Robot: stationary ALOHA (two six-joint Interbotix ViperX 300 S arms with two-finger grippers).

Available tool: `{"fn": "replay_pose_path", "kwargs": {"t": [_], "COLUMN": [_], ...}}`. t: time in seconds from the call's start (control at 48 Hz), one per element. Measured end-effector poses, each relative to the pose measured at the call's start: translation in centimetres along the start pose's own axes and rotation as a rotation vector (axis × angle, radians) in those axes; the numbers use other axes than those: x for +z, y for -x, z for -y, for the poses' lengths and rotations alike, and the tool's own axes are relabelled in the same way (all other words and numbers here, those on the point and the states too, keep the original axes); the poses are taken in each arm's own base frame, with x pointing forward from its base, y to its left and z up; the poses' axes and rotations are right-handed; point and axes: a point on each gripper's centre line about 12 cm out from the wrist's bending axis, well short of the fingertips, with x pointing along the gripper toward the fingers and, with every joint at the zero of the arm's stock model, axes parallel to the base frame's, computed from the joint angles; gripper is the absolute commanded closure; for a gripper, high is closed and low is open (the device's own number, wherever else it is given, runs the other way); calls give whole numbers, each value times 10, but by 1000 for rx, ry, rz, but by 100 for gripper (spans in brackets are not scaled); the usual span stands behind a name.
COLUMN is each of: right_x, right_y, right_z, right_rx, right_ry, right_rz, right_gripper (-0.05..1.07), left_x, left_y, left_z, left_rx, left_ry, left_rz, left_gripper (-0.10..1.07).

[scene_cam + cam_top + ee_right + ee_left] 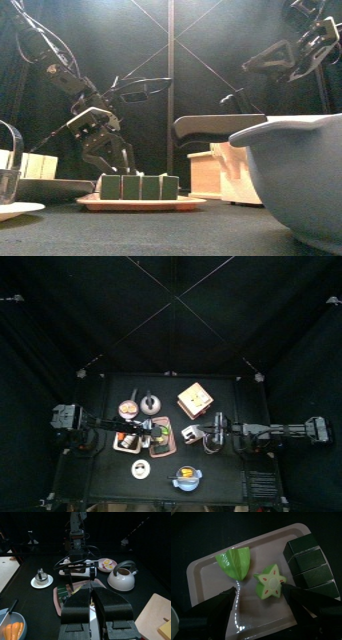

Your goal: Grab starfruit bottom

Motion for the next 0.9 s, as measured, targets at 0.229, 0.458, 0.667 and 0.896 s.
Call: {"fn": "replay_pose_path", "kwargs": {"t": [0.229, 0.458, 0.667, 0.896], "right_x": [0, -1, -1, -1], "right_y": [0, 0, 0, 0], "right_z": [0, 0, 0, 1], "right_rx": [0, 0, -1, -4], "right_ry": [-2, -2, -2, -2], "right_rz": [0, -2, -3, -3], "right_gripper": [101, 101, 101, 101], "left_x": [-1, 2, 5, 4], "left_y": [1, 3, 3, 0], "left_z": [4, 6, 9, 10], "left_rx": [-6, -10, -16, -18], "left_ry": [-1, -6, -14, -17], "left_rz": [-20, -10, -5, -11], "left_gripper": [-5, -5, -5, -4]}}
